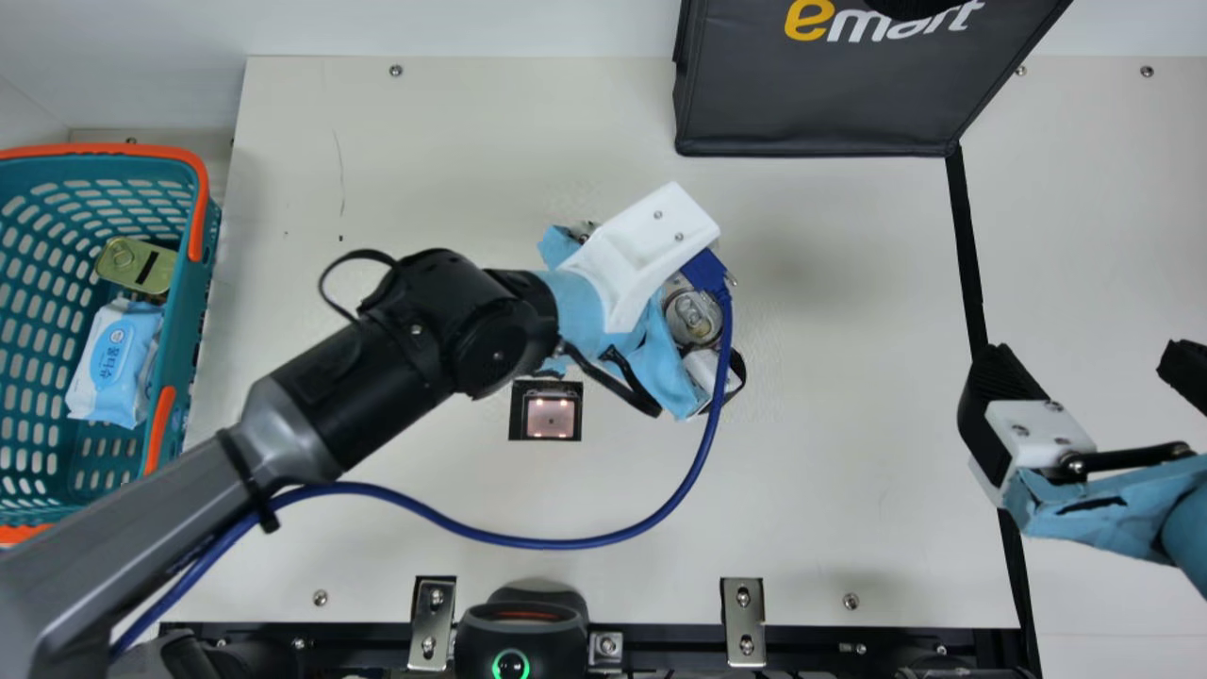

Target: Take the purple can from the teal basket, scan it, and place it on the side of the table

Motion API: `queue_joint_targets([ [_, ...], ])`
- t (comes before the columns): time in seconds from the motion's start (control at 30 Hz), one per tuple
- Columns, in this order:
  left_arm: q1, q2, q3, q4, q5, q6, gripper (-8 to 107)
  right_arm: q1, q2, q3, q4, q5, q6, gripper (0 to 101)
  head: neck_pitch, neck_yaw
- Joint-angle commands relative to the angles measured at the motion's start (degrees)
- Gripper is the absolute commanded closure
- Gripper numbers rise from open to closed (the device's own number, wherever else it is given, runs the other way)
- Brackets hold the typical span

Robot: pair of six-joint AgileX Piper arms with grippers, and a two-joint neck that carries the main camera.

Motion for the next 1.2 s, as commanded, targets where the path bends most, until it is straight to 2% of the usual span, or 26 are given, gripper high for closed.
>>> queue_joint_targets([
  [0.0, 0.6, -1.3, 0.7, -1.7, 0.3, 1.4, 9, 0.0, 0.0, 0.0, 0.0, 0.0, 0.0, 6, -1.7, 0.1],
  [0.23, 3.2, -7.6, 6.8, -3.7, 2.0, 7.1, 9, 0.0, 0.0, 0.0, 0.0, -0.1, 0.0, 6, -1.7, 0.1],
  [0.47, 7.3, -15.7, 14.6, -1.6, 4.1, 9.9, 9, 0.0, 0.0, 0.0, 0.0, -0.1, 0.0, 6, -1.7, 0.1],
  [0.67, 12.3, -22.7, 19.0, 1.4, 6.8, 8.8, 9, 0.0, 0.0, 0.0, 0.0, -0.1, 0.0, 6, -1.7, 0.1],
  [0.87, 19.1, -29.1, 20.4, 5.5, 9.6, 4.4, 9, 0.0, 0.0, 0.0, 0.0, -0.1, 0.0, 6, -1.7, 0.1],
  [1.17, 30.2, -36.7, 17.1, 12.6, 12.6, -7.3, 9, 0.0, 0.0, 0.0, 0.0, 0.0, 0.0, 6, -1.7, 0.1],
])
